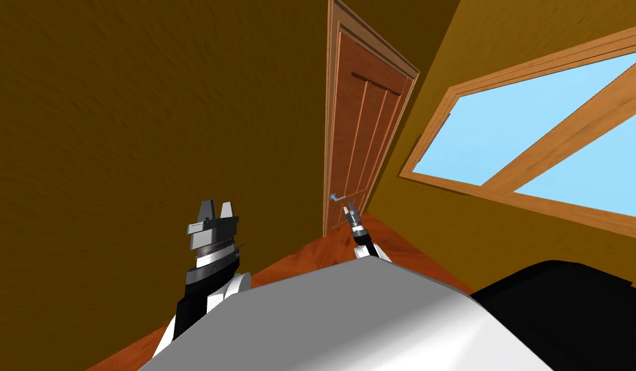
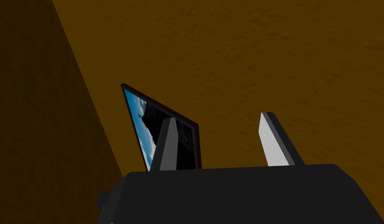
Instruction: Pull the door open
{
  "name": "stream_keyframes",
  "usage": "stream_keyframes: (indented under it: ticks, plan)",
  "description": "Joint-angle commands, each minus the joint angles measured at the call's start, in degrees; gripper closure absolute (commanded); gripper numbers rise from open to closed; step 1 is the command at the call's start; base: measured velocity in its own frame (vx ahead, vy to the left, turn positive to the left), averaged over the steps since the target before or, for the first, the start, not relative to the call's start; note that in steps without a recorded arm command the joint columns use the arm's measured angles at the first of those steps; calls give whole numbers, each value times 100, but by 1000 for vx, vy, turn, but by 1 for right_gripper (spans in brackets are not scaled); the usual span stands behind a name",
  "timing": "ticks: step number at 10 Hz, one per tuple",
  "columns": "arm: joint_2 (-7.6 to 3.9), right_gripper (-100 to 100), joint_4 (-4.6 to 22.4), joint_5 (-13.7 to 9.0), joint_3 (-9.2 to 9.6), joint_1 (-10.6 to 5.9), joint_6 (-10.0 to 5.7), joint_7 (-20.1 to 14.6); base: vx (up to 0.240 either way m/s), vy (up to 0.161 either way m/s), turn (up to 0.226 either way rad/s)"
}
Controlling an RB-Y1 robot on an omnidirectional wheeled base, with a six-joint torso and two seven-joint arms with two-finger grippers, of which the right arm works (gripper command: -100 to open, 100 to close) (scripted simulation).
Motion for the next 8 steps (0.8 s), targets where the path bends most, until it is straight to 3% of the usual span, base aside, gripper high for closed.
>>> stream_keyframes:
  ticks: [1, 3, 8]
  plan:
    - [-16, -100, 196, -7, 13, -29, -19, -23, 22, -52, 68]
    - [-65, -100, 477, -27, 30, -108, -58, -69, 27, -61, 102]
    - [-252, -100, 1463, -102, 97, -412, -208, -245, 31, -84, 132]
